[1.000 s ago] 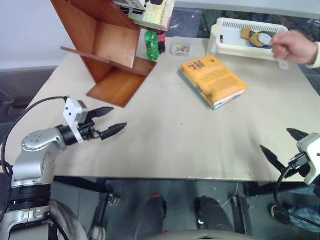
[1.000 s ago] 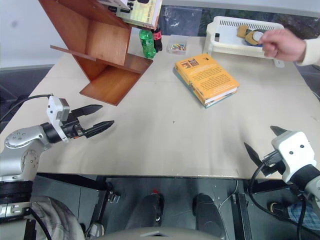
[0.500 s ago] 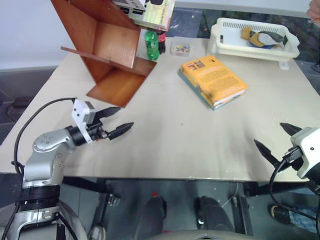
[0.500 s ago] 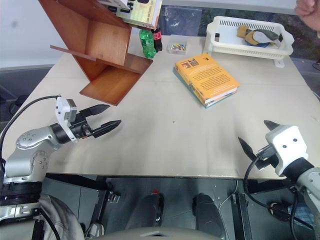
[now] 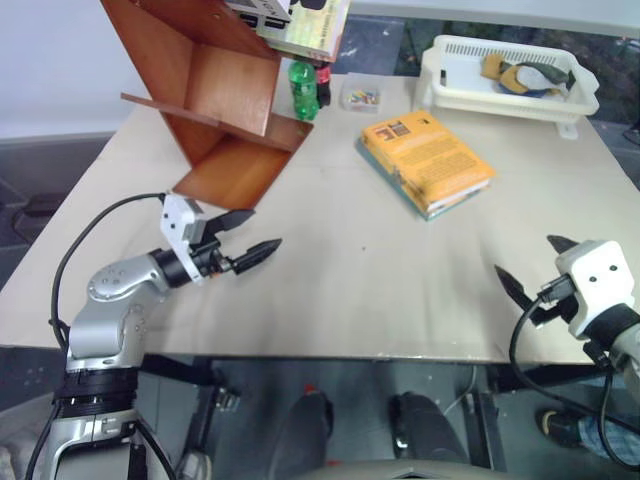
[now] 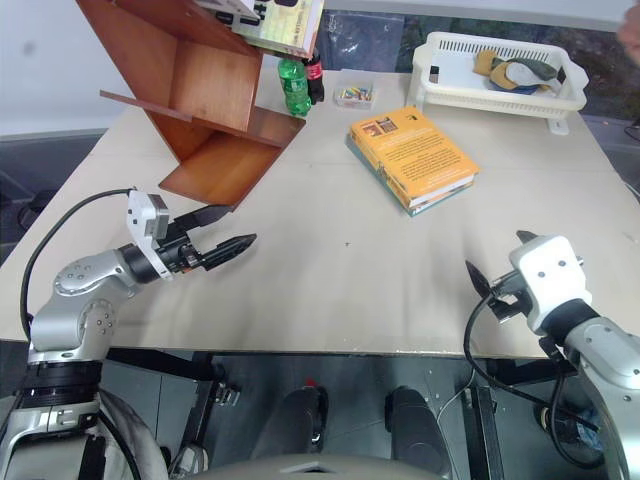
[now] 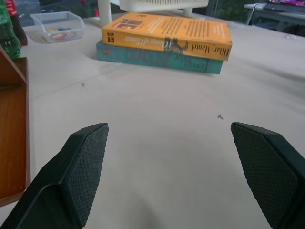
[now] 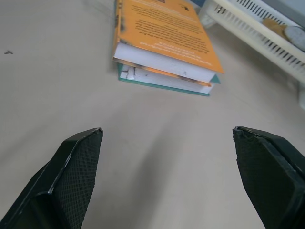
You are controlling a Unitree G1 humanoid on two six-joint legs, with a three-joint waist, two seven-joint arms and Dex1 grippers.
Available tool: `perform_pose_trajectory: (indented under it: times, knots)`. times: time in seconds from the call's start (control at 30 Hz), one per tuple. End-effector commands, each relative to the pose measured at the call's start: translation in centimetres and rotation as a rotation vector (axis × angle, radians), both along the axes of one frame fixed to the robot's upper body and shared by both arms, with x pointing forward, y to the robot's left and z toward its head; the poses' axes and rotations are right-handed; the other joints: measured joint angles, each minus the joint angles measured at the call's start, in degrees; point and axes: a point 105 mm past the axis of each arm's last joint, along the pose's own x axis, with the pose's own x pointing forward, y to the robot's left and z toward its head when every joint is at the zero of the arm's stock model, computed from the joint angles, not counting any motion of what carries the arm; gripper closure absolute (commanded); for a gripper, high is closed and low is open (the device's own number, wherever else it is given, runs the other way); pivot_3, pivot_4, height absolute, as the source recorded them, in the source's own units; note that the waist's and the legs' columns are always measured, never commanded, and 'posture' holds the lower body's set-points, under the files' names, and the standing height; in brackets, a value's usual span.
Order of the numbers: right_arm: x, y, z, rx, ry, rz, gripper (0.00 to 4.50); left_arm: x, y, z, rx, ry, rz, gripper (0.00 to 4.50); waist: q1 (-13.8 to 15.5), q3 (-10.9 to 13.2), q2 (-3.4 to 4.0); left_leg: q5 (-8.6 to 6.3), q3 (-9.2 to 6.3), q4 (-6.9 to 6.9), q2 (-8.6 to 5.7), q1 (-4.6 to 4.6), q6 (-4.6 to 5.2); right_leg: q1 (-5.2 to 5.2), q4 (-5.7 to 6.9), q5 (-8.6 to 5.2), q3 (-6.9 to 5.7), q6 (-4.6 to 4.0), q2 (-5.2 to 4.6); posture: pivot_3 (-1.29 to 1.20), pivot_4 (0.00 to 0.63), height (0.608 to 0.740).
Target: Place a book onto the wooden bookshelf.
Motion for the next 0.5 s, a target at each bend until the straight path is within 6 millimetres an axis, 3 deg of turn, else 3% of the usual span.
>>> perform_pose_trajectory:
  times: [0.03, 0.07, 0.27, 0.37, 0.5]
  knots:
    - [1.9, 0.3, -0.3, 0.070, 0.011, -0.023, 1.29, 0.1, -1.6, 1.1, -0.067, -0.003, -0.006, 0.00, 0.0, 0.0, -0.01, 0.00, 0.01, 0.03, -0.01, 0.00, 0.00, 0.01, 0.01, 0.00, 0.01, 0.01, 0.00, 0.00, 0.150, 0.740]
    - [2.6, 0.3, -0.7, 0.084, 0.018, -0.039, 1.60, 0.1, -2.0, 1.0, -0.078, 0.005, -0.004, 0.00, -0.1, 0.0, -0.03, 0.00, 0.01, 0.03, -0.02, 0.01, 0.00, 0.01, 0.01, 0.00, 0.01, 0.01, 0.00, 0.00, 0.150, 0.740]
    - [8.4, 1.5, -4.4, 0.093, 0.065, -0.138, 4.44, 1.2, -4.8, 1.1, -0.164, 0.058, 0.059, 0.00, -0.1, 0.0, -0.04, 0.01, -0.03, 0.04, -0.12, 0.01, 0.00, -0.01, 0.09, 0.21, 0.01, 0.10, 0.06, 0.00, 0.150, 0.740]
    - [10.8, 2.3, -5.5, 0.111, 0.062, -0.165, 4.44, 1.4, -5.6, 0.9, -0.169, 0.086, 0.078, 0.00, -0.2, 0.0, -0.02, 0.01, -0.05, 0.03, -0.15, 0.01, 0.00, -0.02, 0.11, 0.22, 0.02, 0.10, 0.08, 0.00, 0.150, 0.740]
    - [12.9, 4.2, -5.3, 0.173, 0.035, -0.128, 4.44, 1.2, -6.0, 0.7, -0.167, 0.104, 0.084, 0.00, -0.4, 0.0, 0.01, 0.01, -0.04, -0.01, -0.16, 0.00, 0.00, -0.03, 0.09, 0.23, 0.05, 0.10, 0.08, 0.00, 0.150, 0.740]
